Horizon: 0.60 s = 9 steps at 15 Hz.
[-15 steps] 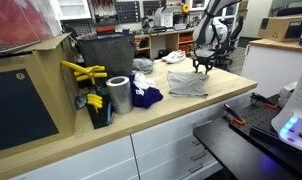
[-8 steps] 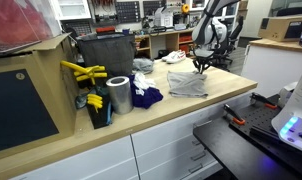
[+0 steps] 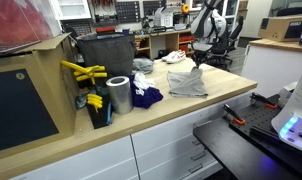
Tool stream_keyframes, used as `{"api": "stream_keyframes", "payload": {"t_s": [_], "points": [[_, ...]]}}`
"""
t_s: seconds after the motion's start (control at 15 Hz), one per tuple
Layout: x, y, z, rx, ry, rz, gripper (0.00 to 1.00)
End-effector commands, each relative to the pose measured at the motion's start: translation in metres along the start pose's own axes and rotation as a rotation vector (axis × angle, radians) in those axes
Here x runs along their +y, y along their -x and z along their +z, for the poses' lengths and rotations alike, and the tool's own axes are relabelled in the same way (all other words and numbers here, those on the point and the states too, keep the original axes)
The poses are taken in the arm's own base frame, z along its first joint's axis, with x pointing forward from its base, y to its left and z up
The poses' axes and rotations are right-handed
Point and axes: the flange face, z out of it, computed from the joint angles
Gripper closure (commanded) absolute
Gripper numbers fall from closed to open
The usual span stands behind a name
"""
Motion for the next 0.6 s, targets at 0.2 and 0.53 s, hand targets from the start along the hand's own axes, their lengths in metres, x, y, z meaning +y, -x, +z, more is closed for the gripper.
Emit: {"api": "stream_keyframes", "payload": {"t_s": [0.2, 0.53], "points": [[-0.0033, -0.0041, -0.0262, 0.031, -0.003, -0.028, 0.99], [-0.0077, -0.0064, -0.0238, 0.049, 0.007, -0.056, 0.99]]}}
